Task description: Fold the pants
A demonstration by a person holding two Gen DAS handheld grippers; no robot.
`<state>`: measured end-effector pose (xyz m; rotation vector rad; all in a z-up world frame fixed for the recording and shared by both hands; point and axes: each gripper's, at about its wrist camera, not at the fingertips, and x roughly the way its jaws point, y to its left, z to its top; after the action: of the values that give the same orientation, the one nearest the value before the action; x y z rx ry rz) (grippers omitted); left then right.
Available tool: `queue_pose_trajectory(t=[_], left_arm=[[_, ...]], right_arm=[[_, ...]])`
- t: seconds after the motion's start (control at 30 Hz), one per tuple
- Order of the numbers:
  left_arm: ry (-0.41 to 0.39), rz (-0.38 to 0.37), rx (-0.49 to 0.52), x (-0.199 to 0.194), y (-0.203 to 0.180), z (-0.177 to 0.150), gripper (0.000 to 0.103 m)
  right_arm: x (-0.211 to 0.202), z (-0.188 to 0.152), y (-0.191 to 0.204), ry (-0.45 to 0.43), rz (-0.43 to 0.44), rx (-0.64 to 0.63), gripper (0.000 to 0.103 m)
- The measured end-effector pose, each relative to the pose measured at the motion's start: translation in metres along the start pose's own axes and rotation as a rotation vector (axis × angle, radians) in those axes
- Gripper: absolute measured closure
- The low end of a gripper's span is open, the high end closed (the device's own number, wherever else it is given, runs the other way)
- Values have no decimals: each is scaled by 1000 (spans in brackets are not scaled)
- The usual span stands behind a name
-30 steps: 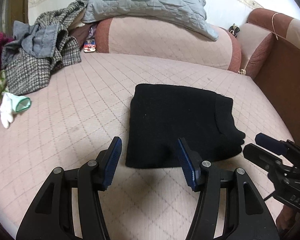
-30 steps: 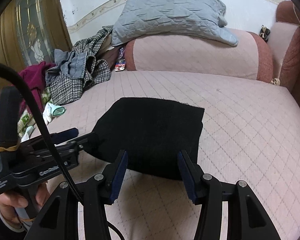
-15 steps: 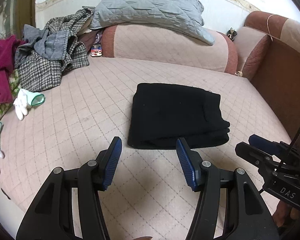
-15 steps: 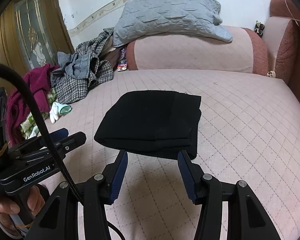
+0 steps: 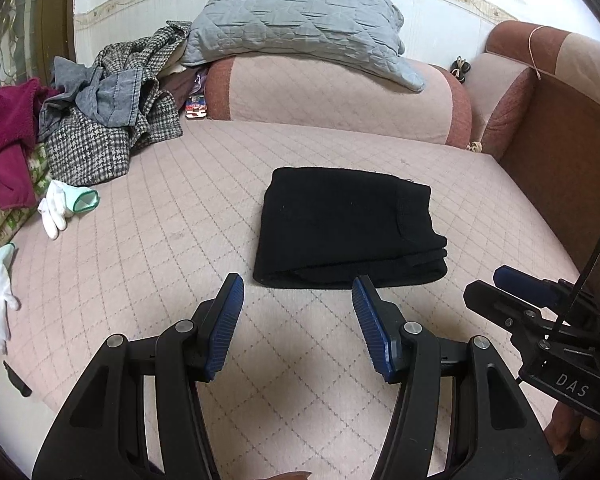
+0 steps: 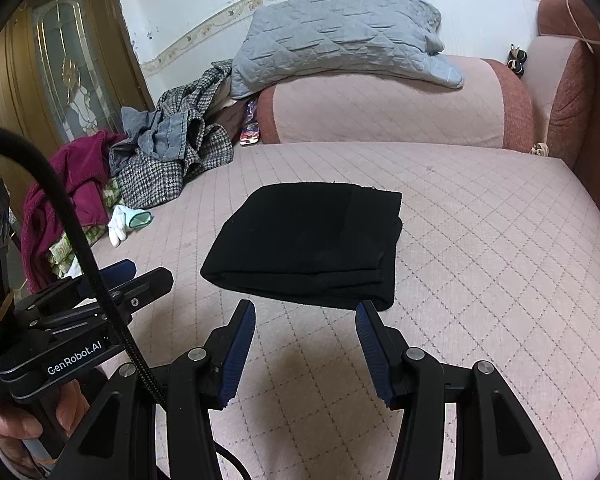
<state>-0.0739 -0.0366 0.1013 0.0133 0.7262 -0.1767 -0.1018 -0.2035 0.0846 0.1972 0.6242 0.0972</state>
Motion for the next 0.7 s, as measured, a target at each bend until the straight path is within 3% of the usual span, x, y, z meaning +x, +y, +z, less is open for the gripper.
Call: queue_pose_trajectory(t=[0.7], left_arm=[[17, 5, -6, 3, 0, -6, 46]], right_arm=[[4, -7, 5, 17, 9, 20, 53]])
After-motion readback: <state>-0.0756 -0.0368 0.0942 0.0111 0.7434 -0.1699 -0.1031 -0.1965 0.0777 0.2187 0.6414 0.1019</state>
